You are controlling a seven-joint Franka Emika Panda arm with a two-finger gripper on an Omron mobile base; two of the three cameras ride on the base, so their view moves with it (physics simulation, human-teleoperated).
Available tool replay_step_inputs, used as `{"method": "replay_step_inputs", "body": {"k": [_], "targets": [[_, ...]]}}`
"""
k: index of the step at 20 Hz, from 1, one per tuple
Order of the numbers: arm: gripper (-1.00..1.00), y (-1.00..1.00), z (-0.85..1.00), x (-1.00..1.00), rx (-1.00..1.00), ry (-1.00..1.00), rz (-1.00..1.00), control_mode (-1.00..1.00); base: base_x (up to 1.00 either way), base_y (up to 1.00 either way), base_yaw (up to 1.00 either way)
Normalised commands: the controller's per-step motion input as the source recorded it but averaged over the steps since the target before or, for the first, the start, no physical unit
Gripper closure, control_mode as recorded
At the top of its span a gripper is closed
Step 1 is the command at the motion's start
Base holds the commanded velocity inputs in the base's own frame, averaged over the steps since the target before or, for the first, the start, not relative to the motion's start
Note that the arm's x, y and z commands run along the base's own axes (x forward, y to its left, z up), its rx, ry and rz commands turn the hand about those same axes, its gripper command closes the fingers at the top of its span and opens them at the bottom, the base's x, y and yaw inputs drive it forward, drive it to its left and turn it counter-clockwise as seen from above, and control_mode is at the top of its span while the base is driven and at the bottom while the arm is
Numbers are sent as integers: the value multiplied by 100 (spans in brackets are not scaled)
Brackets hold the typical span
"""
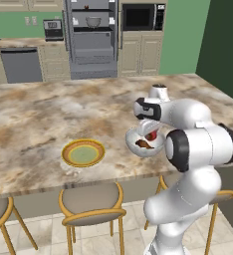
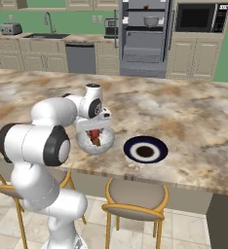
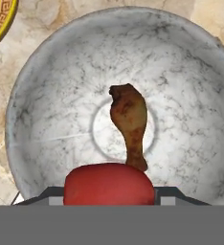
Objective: Pick the chicken drumstick and bell pepper from their plates and place them in the bowl. Then put the bowl in the fridge.
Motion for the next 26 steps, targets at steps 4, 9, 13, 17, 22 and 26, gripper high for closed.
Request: {"method": "replay_step_inputs", "body": {"k": [4, 9, 13, 17, 22, 26], "targets": [[100, -13, -27, 0, 1, 4, -3, -100, 0, 0, 0], [-100, -13, -20, 0, 1, 2, -3, -100, 0, 0, 0], [-100, -11, -12, 0, 0, 0, -1, -100, 0, 0, 0], [-100, -5, -1, 0, 3, 0, 0, -100, 0, 0, 0], [-100, -3, 0, 0, 7, 0, 0, -100, 0, 0, 0], [-100, 0, 19, -2, 10, 0, 0, -100, 0, 0, 0]]}}
